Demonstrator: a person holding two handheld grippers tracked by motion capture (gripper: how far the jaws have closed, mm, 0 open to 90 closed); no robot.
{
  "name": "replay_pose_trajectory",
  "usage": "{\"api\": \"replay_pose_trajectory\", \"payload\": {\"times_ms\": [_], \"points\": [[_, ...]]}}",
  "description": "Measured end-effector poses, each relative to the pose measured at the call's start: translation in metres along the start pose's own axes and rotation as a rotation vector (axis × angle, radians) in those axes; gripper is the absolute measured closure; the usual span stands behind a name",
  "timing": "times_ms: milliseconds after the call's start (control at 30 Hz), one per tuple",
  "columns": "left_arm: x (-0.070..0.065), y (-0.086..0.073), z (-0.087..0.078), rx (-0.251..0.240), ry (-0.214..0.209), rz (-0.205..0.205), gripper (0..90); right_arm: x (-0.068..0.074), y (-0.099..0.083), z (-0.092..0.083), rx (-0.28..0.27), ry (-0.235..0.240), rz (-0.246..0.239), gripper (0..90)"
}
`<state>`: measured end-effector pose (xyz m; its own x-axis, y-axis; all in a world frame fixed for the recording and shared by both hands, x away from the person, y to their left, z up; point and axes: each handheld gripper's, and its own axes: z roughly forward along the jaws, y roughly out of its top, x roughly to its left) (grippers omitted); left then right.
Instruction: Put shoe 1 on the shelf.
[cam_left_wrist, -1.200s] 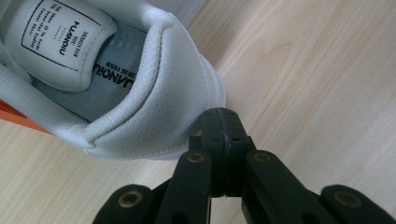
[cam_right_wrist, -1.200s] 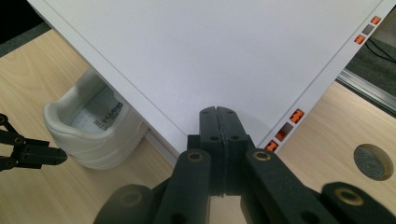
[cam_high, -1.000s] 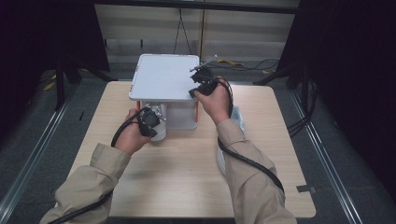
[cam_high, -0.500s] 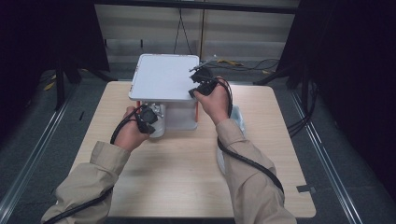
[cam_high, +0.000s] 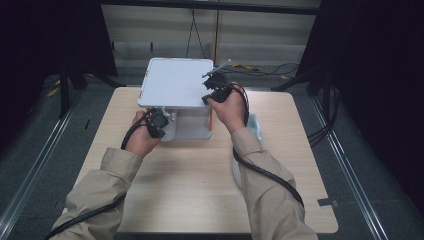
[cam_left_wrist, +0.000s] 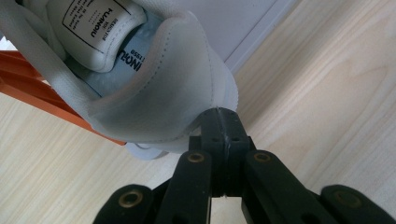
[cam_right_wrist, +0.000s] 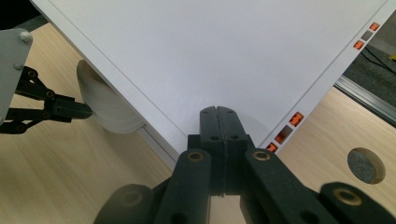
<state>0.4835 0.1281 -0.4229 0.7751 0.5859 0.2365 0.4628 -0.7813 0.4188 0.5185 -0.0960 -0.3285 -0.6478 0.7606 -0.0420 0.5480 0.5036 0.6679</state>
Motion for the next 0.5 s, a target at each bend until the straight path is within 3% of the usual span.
{"api": "replay_pose_trajectory", "payload": {"times_ms": [300,500], "points": [[0.0006,0.0015,0.0003,0.007,-0.002,0.006,90.0,0.0009,0.0011,0.0003,0.005,-0.005,-0.011,90.0],[0.003,-0.0007,0.0005,-0.007,-0.024,-0.03,90.0,0.0015,0.0015,0.0003,0.01,-0.006,-0.013,90.0]]}}
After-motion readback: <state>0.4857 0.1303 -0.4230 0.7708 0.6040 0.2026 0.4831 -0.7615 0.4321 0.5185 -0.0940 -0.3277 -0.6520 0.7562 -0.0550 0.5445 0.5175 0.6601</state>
